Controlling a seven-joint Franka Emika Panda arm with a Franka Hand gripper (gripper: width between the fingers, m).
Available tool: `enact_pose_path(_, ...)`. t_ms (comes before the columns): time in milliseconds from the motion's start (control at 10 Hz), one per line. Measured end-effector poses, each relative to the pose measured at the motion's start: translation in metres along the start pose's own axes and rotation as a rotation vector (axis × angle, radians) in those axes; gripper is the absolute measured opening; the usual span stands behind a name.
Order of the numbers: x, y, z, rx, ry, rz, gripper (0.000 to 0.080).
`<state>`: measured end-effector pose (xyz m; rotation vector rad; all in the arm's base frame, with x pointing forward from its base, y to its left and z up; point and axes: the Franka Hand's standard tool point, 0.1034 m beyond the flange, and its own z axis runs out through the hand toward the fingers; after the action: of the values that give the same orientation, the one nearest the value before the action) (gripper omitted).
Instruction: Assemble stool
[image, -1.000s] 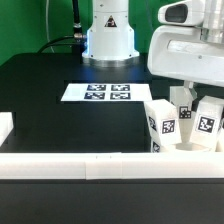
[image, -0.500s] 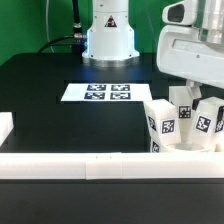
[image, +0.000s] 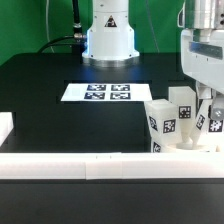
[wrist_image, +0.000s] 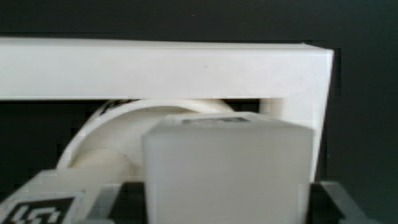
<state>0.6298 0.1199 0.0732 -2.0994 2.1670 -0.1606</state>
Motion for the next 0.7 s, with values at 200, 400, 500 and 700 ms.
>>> enact_pose_path(200, -0.0001, -0.0004, -0.0003, 0.001, -0.009, 0.137, 0.0337)
enact_pose_path(400, 0.0001, -0.0015, -0.0002, 0.010, -0.026, 0.307, 0.0337)
enact_pose_path(500, 0.0017, -0.0021, -0.0003, 0.067, -0.055, 0.434, 0.0337)
enact_pose_path(700, -0.0030, 0.0008, -0.0019, 0.132, -0.109, 0.595, 0.0338)
